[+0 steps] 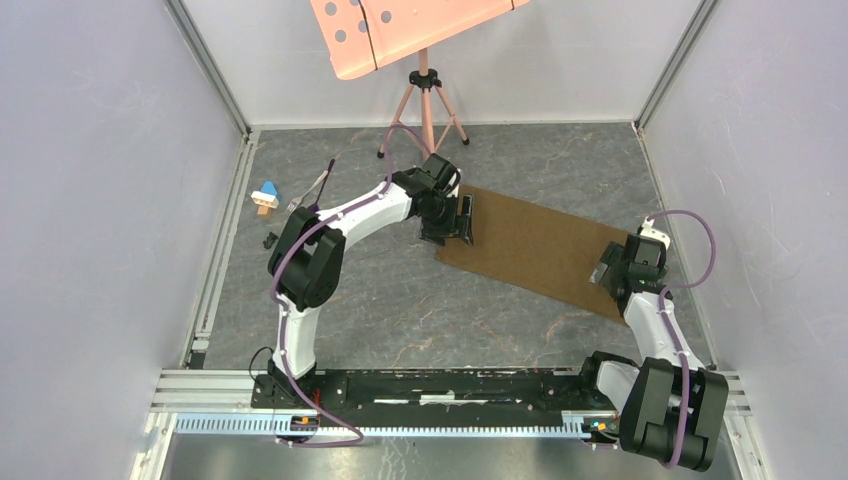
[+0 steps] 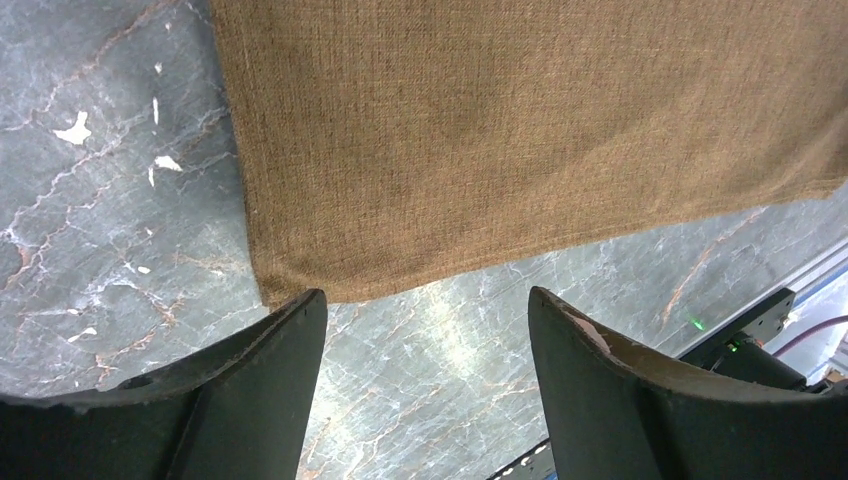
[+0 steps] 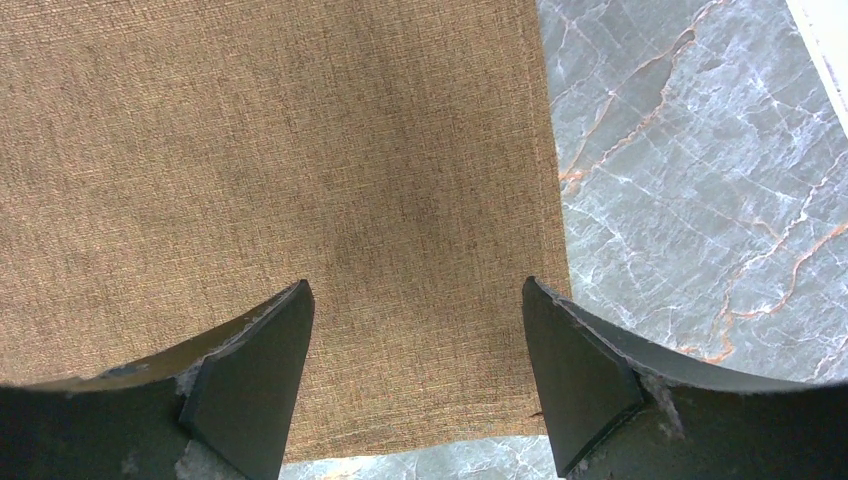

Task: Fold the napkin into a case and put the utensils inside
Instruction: Smooth out the rectangle-folded napkin at the center of the board.

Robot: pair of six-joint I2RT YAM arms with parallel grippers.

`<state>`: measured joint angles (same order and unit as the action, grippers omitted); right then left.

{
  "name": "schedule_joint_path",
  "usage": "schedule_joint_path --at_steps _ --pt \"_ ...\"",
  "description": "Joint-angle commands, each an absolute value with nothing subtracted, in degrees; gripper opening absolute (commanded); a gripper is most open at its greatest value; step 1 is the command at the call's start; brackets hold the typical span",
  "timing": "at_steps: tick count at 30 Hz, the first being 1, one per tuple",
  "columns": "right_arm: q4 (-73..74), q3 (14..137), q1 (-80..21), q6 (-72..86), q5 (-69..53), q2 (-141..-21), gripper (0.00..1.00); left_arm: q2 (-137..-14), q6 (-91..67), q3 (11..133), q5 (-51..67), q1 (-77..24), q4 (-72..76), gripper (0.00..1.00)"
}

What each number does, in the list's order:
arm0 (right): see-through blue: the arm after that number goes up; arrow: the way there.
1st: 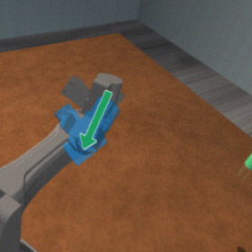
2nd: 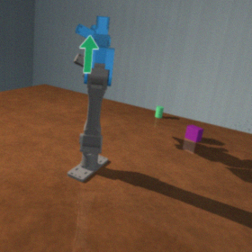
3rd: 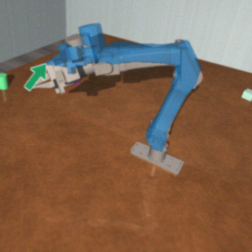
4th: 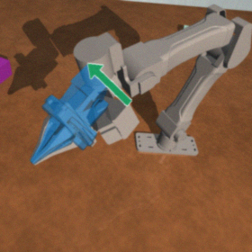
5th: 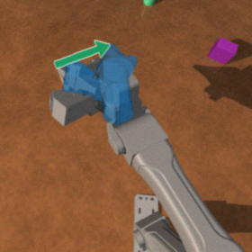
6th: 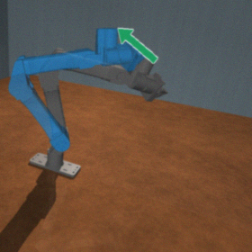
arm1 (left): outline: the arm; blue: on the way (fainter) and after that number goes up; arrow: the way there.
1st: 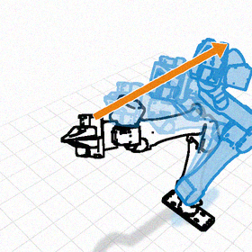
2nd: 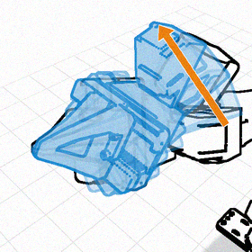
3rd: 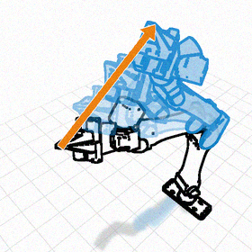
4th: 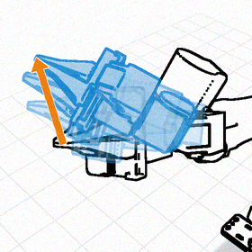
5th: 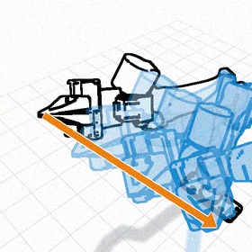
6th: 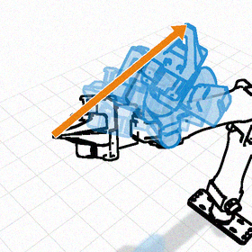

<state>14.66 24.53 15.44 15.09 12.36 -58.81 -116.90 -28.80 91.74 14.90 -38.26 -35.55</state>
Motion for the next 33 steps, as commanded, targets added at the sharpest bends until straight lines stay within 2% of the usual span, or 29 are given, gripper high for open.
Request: schedule_joint_path --at_steps 1,6,13,21,27,33 --pt "13.5 26.2 15.6 14.1 10.4 -57.9 0.82 -114.4 -26.8 89.1 16.2 -37.1 -33.9 0.79" --pt "12.4 24.8 15.6 14.6 9.9 -58.4 0.81 -117.7 -27.5 88.3 20.4 -37.1 -30.4 0.80" --pt "18.2 24.8 15.6 19.5 21.9 -58.8 0.81 -118.2 -24.2 90.2 13.7 -37.2 -34.5 0.82" --pt "16.0 24.5 15.4 21.3 10.3 -54.2 0.77 -115.0 -27.7 94.9 19.7 -38.2 -34.3 0.83" --pt "16.8 22.3 15.4 23.3 13.4 -59.7 0.75 -120.3 -30.9 97.1 23.8 -38.2 -32.1 0.83" --pt "20.6 18.3 15.4 25.5 17.4 -55.0 0.73 -124.5 -29.1 98.0 19.9 -37.7 -33.5 0.83"
